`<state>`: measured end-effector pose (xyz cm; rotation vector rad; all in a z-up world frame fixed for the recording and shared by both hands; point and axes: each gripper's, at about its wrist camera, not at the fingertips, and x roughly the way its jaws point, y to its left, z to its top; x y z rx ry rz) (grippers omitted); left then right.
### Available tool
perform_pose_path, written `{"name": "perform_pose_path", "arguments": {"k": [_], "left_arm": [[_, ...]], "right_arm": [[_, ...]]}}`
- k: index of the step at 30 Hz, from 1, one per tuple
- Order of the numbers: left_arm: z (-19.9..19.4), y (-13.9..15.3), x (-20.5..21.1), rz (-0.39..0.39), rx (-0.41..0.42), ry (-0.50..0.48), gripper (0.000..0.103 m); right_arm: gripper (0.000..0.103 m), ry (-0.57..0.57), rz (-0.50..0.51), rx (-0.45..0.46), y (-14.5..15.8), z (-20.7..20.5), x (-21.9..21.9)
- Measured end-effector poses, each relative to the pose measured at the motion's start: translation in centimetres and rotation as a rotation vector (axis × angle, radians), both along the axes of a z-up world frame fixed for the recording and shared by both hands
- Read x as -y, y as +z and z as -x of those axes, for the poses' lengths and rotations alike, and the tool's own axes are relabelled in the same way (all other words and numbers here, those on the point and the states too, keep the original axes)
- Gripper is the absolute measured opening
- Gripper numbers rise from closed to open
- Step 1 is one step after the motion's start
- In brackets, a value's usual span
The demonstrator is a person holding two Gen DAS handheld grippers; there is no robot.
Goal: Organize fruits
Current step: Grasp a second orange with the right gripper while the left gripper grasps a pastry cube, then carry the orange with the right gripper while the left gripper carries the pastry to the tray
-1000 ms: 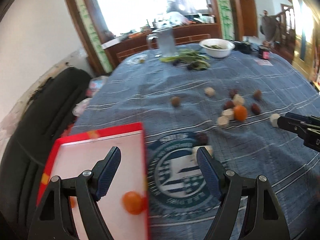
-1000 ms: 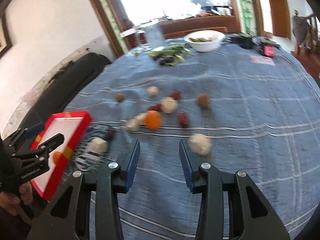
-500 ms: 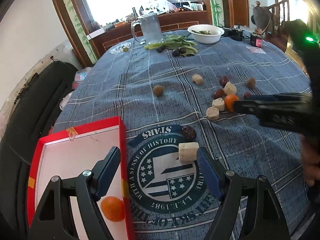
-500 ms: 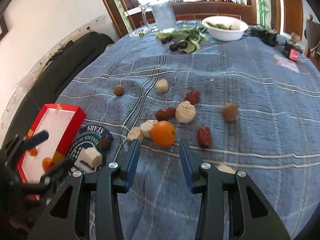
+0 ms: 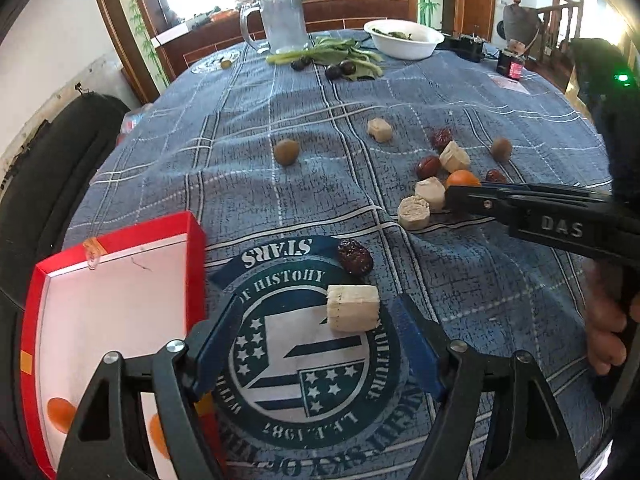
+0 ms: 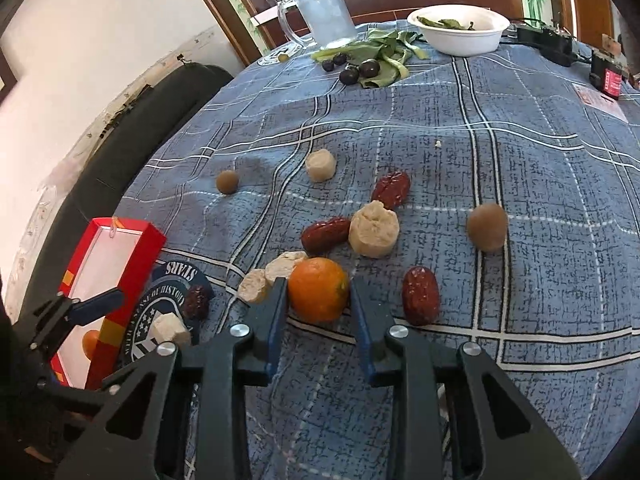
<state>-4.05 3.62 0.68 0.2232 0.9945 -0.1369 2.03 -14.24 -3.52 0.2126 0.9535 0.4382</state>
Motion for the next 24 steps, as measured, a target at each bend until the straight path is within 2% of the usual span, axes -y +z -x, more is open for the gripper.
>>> {"name": "perform_pose_path", "arguments": {"k": [6,7,10,14,17,21,24], "left_arm": [[-0.5,-1.3,-0.1,0.037,-0.051,0.011,0.047],[-0.5,-1.3,-0.1,0.054,-0.051,0.013,0.040],[-0.6,-1.2,0.1,0.093,-0.056,0.003,0.026],[0.0,-0.6,0.2,0.104,-0.028,0.006,0.025],[1.3,1.1,-0.4,0.132,0.020,0.008,0.025],[3.8,3.7,-2.3,0.174,0.099,0.029,0.025],[5.5,5.4,-5.0,0.193,0.167,0.084,0.025]], "right_arm": [[0.032,-0.027,-0.026,0.044,1.1,0.8,1.1],[0.032,-0.027,-0.033,0.053,1.4,1.0,1.1],[0.032,-0.028,-0.052,0.081,2.0,1.3,1.2],[0.032,-0.059,-0.045,0.142,2.8,1.8,1.5],[0.032,-0.083,-0.028,0.184,3.2,1.9,1.7],[0.032,-0.103,-0.007,0.186,2.9,1.6,1.9],[0.032,-0.120,0.010,0.188,2.6,1.5,2.0]]}}
